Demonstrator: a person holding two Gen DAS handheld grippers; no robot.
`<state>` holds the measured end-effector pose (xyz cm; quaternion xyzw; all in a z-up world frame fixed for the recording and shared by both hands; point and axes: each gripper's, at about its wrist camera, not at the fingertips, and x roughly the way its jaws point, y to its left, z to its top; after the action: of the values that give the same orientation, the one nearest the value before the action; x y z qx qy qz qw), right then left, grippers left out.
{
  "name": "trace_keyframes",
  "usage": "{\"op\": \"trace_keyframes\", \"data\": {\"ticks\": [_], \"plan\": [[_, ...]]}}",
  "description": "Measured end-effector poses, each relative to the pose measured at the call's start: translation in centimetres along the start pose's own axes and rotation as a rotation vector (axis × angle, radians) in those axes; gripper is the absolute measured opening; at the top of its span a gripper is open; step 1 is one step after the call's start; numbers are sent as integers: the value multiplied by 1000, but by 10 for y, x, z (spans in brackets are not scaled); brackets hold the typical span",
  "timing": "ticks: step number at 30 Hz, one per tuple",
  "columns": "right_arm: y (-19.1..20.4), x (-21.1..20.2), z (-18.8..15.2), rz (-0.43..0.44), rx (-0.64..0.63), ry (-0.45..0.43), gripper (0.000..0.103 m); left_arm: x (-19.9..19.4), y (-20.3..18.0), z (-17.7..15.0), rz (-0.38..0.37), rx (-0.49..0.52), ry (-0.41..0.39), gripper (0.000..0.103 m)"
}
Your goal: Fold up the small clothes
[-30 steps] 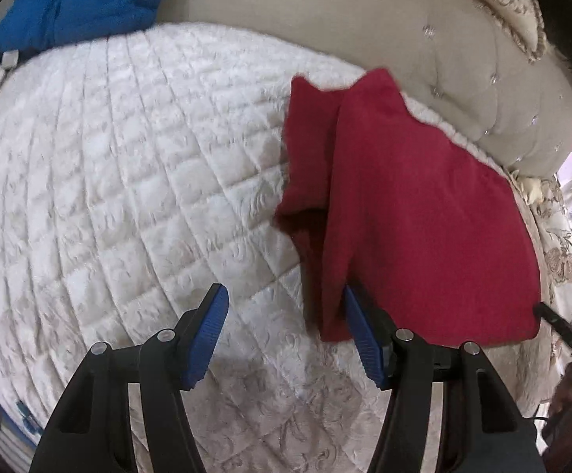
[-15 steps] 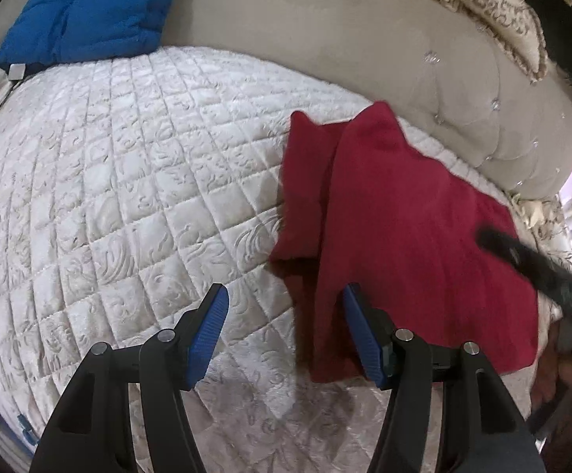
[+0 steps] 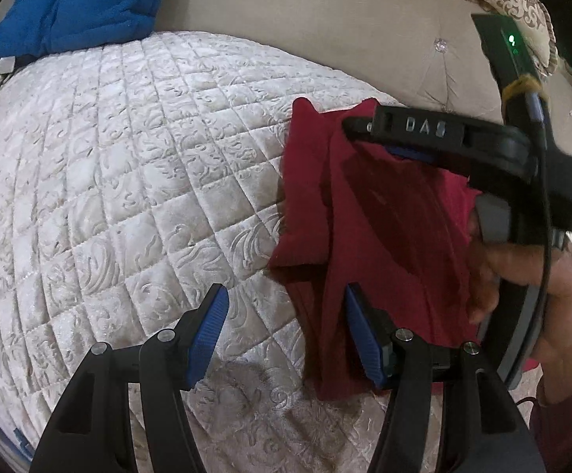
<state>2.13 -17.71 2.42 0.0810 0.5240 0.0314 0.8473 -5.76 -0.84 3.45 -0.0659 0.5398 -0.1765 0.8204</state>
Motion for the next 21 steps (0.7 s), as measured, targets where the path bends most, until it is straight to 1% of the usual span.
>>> {"op": "trace_keyframes", "data": {"ticks": [2,3,4,5,6,8,10,12,13,15,16,17,18,21], "plan": [[1,-3,3,27,21,11,59,1,2,0,-8,-8,5,39],[2,-3,5,58,42,28,61,2,3,2,-11,-13,5,39],[2,-3,6,83,55,42,71,2,4,2,-17,-20,5,39],[6,0,7,102,63,63,84,2,5,2,-22,-25,5,39],[10,3,7,102,59,76,87,2,7,2,-25,-29,6,39],[23,12,8,62,16,94,94,0,7,2,-36,-38,2,39],[36,24,7,2,-41,115,99,-2,8,2,-47,-46,-2,39],[46,33,3,-66,-102,111,99,-3,11,4,-67,-66,-4,39],[47,32,1,-78,-113,100,96,-3,12,5,-78,-75,-4,39],[42,23,-1,-116,-128,71,68,-1,13,9,-96,-82,3,41],[35,15,0,-80,-126,59,48,0,12,10,-112,-84,4,42],[28,4,1,-9,-108,50,21,1,11,13,-123,-85,3,42],[22,-5,2,24,-92,49,15,1,8,14,-137,-82,1,43],[8,-41,5,91,-64,-13,13,2,-4,17,-155,-60,-14,43]]}}
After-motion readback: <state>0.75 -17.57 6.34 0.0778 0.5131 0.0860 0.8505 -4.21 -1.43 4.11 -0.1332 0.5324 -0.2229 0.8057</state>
